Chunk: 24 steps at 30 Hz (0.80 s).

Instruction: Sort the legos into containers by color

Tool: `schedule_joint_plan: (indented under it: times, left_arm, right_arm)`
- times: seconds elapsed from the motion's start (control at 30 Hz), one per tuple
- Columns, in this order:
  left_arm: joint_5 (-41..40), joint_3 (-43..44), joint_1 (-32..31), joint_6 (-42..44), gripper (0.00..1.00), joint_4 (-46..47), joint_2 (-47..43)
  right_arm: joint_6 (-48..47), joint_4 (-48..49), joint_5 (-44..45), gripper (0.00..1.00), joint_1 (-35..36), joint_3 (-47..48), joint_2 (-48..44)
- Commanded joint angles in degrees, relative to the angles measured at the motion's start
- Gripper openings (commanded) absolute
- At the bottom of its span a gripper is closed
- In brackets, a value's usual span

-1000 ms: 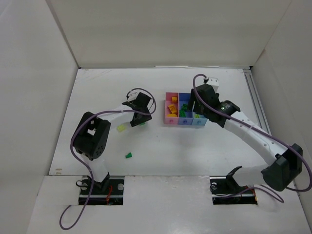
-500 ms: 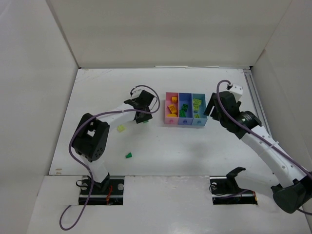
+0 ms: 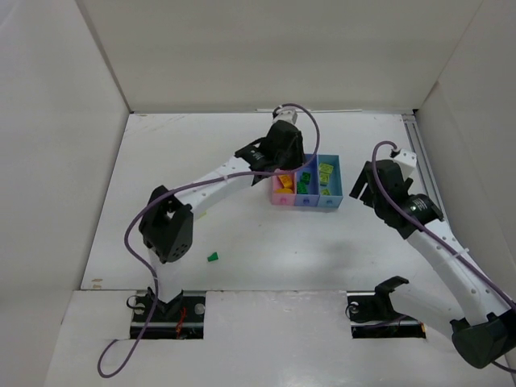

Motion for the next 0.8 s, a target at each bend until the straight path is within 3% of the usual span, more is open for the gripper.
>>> schedule_joint_plan:
  times: [0.0,0.17,0.3,0.37,0.53,0.63,0.73,0.77]
  left_arm:
    - [1.8,7.11,-0.75,2.32,0.22,-1.97,5.83]
    - [1.19,13.1,-0.75,2.32,0.32,-4.26,11.02]
    - [1.98,13.63,-0.75,2.94,0.58,-4.26,11.64]
    - [2.76,13.63,-0.75,3.64,0.65,-3.66,11.12]
    - [1.37,12.32,-1.28,4.34,0.71,-4.88,7.7]
    - [-1.7,6.0,-0.67,3.12,0.8,-5.49,1.03]
    - [-3.89,-6.9,2.31,-0.65,1.0,-4.88,-9.43]
    - [-4.69,-10.51,3.28,-2.06,1.0,-4.88,-12.41]
  right_arm:
    - [0.55,0.1,0.29,0.79,-0.67,0.29,-0.99]
    - [0.55,-1.03,0.29,0.79,-1.73,0.29,-0.99]
    - [0.03,-1.04,0.82,0.8,-2.25,0.29,-1.52]
    - [-0.49,-1.04,0.82,0.8,-2.26,0.29,-1.52]
    - [-5.75,2.99,-4.69,0.8,-2.26,0.29,-1.52]
    - [-13.67,10.63,-13.47,0.8,0.46,-1.03,-0.99]
    - [-18.59,15.9,-15.26,0.8,9.14,-1.65,1.11]
    - [-20.0,17.14,-15.26,0.8,15.09,-1.65,1.81]
